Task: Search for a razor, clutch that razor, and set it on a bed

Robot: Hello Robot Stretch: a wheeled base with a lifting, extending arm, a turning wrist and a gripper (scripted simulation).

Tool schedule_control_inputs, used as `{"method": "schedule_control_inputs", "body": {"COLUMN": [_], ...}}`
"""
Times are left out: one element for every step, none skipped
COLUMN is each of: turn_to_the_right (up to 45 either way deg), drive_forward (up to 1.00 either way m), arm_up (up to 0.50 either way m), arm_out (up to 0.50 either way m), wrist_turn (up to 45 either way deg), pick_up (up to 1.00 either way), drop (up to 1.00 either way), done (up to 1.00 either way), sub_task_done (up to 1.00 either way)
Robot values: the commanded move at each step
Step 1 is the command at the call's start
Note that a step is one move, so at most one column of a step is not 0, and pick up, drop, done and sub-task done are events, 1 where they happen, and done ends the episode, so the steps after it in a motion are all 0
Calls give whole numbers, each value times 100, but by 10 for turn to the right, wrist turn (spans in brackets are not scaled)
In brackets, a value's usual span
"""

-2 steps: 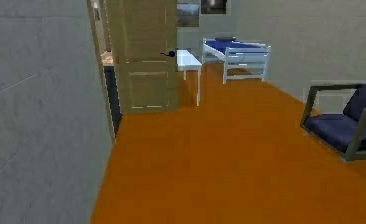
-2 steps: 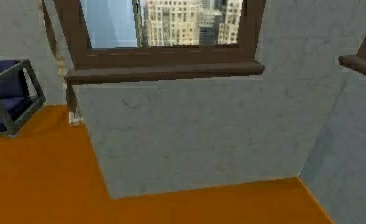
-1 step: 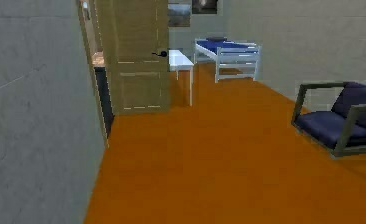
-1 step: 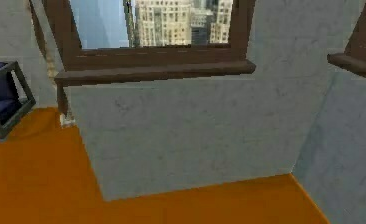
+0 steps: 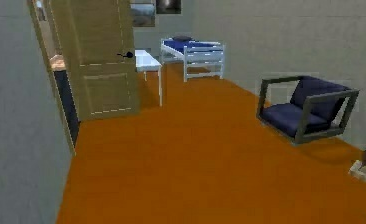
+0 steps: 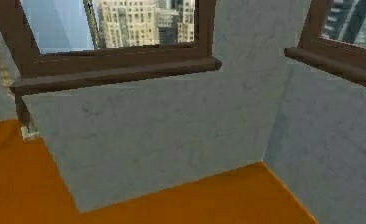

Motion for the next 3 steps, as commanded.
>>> {"method": "schedule_control_inputs", "body": {"turn_to_the_right": [0, -450, -450], "drive_forward": [80, 0, 0], "arm_up": [0, 0, 0], "arm_out": [0, 0, 0], "wrist_turn": [0, 0, 0], "pick_up": [0, 0, 0], "drop": [0, 0, 0], "done": [0, 0, 0], "sub_task_done": [0, 0, 0]}}
